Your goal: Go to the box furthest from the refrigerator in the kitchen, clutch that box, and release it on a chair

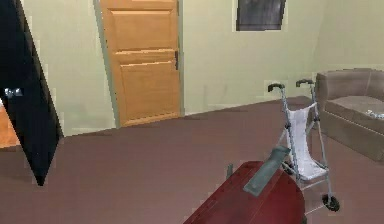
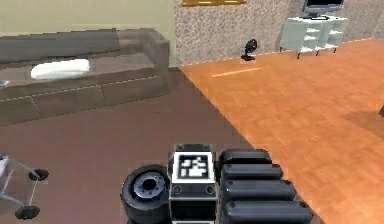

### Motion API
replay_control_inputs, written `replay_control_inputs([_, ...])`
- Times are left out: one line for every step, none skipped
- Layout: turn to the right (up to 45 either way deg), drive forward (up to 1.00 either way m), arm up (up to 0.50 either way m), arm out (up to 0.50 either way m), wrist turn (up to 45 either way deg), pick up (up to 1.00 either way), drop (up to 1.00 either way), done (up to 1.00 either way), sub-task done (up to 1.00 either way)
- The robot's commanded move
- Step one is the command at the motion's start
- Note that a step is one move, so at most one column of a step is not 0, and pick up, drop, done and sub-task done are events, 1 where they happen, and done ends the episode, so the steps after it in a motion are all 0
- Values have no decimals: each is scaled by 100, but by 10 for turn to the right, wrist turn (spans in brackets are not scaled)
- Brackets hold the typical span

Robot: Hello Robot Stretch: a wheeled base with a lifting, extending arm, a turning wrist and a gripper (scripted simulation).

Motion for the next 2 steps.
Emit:
replay_control_inputs([-450,0,0,0,0,0,0,0,0])
replay_control_inputs([-30,0,0,0,0,0,0,0,0])
